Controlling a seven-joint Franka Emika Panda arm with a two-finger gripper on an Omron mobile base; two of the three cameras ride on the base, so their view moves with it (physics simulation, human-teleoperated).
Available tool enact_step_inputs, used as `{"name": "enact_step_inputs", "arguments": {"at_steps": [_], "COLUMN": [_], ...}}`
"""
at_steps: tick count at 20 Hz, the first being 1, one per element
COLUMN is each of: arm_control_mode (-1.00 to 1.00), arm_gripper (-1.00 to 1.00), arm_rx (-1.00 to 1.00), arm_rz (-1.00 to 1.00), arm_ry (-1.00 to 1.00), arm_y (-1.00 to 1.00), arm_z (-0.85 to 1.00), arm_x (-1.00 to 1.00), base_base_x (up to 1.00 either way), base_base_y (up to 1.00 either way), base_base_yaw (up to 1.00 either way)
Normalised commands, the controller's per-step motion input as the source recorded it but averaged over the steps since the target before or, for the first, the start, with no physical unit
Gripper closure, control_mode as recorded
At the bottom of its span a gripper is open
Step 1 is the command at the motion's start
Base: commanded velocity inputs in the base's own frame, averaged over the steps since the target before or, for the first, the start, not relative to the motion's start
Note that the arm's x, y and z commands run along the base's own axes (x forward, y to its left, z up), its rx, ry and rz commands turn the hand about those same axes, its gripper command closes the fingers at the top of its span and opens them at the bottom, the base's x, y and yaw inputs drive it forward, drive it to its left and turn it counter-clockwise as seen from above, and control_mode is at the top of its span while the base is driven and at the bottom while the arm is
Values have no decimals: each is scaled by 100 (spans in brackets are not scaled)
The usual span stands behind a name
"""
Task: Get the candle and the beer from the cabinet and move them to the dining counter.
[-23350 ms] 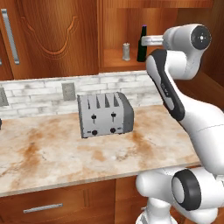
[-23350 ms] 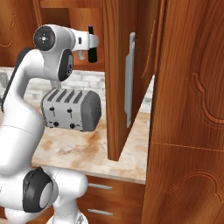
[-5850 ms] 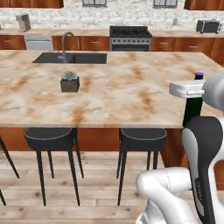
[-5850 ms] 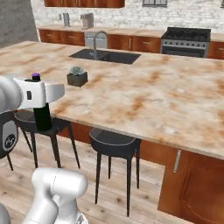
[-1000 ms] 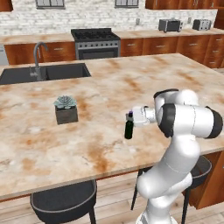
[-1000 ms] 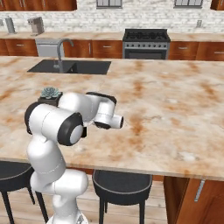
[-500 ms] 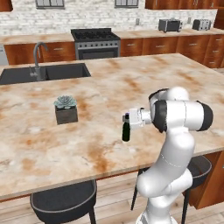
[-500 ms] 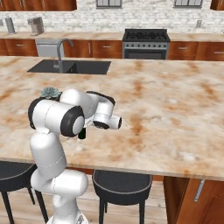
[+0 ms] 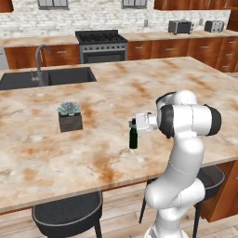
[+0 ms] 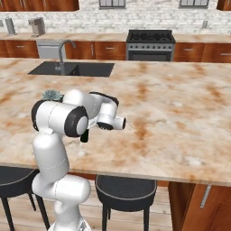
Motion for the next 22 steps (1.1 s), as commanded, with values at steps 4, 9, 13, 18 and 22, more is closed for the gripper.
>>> {"name": "enact_step_inputs", "arguments": {"at_steps": [4, 9, 13, 18, 22], "arm_control_mode": [-100, -100, -100, -100, -100], "arm_gripper": [100, 100, 100, 100, 100], "arm_rx": [0, 0, 0, 0, 0], "arm_rz": [0, 0, 0, 0, 0], "arm_ry": [-2, -7, -15, -11, 0], "arm_y": [0, 0, 0, 0, 0], "arm_z": [0, 0, 0, 0, 0], "arm_x": [0, 0, -1, 0, 0], "base_base_x": [0, 0, 0, 0, 0], "base_base_y": [0, 0, 0, 0, 0], "base_base_yaw": [0, 0, 0, 0, 0]}}
